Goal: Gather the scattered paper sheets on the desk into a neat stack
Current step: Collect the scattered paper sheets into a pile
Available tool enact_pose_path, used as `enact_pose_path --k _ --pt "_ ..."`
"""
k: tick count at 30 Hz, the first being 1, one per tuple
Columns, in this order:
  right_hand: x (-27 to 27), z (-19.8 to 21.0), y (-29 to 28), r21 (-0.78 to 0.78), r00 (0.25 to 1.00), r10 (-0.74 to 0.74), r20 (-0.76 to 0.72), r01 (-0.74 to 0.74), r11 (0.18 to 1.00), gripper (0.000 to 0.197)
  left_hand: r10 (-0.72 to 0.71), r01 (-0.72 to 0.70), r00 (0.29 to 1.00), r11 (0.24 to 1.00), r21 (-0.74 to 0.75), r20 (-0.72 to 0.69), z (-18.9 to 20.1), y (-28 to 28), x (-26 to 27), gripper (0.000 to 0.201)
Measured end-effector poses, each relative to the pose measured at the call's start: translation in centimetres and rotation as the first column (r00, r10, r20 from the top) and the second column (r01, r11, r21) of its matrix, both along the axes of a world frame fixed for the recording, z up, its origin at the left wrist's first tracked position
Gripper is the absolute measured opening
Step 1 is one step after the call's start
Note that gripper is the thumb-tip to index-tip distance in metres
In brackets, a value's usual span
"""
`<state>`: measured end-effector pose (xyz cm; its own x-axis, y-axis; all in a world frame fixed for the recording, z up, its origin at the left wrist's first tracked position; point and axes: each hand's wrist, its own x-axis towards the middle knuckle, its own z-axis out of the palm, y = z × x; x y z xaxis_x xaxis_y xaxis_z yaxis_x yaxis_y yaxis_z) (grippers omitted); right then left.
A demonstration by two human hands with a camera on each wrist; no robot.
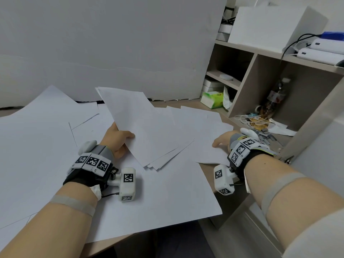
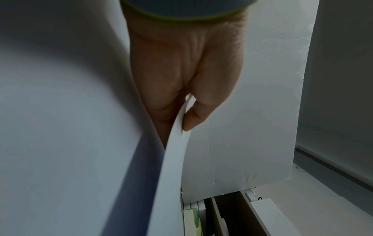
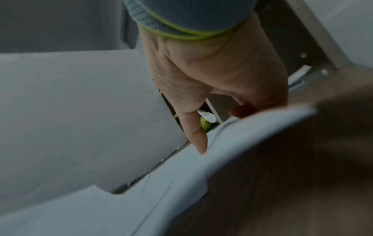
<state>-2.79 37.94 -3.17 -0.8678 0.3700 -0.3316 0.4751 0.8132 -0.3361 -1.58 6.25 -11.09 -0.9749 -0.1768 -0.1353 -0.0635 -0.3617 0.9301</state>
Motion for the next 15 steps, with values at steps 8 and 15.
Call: enact_pose_path --k 8,15 --pt "-1.3 0.7 -0.1 -0.597 0.924 -0.299 -0.239 0.103 0.795 0.045 0.002 -0.002 1.0 1.0 0.028 0.016 0.0 0.0 0.1 0.058" --pt "-1.8 3.4 -6.7 -0.597 0.743 -0.297 -0.6 -0.168 0.784 0.009 -0.01 0.008 0.999 0.998 0.068 0.031 0.4 0.1 0.4 0.054"
